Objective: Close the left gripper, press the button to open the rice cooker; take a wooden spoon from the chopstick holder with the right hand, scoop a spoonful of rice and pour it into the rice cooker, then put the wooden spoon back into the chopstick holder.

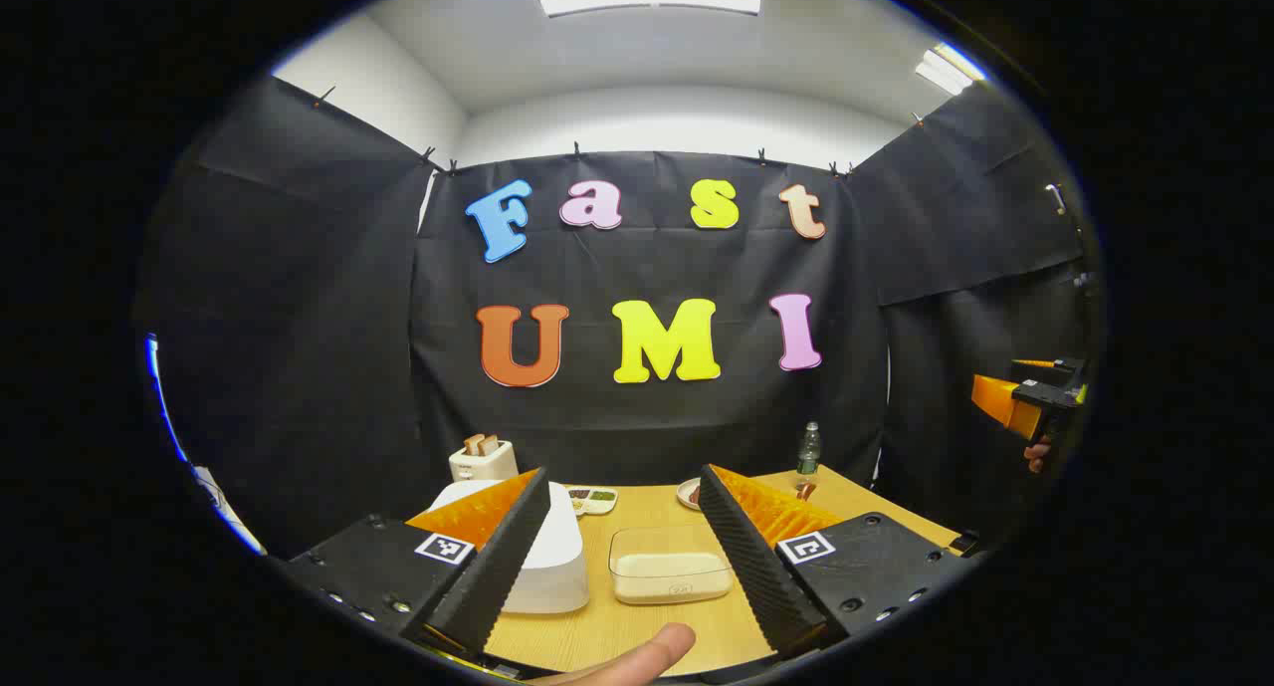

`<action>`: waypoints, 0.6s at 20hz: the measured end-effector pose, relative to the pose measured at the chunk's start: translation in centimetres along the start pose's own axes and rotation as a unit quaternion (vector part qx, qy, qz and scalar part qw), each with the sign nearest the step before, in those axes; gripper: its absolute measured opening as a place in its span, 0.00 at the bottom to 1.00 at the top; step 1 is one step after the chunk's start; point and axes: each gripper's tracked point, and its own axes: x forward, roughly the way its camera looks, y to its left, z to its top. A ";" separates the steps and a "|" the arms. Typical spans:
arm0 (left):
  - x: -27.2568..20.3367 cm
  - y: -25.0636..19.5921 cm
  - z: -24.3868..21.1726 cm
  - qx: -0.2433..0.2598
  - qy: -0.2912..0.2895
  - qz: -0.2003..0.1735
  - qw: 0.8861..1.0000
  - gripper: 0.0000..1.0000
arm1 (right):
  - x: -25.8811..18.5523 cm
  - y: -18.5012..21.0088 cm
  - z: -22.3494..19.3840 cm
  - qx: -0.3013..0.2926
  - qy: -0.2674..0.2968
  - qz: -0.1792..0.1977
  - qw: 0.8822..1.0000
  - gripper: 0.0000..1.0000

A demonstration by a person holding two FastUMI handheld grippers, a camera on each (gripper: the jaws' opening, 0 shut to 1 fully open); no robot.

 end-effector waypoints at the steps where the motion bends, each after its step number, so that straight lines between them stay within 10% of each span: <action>1: 0.0 0.3 -0.3 0.002 0.002 0.002 1.000 0.96 | -0.1 0.3 -0.4 0.000 0.003 0.001 1.000 1.00; 12: 1.0 2.5 -2.0 -0.021 0.017 0.012 1.000 0.96 | 1.5 1.4 -3.1 0.007 0.039 0.020 0.999 1.00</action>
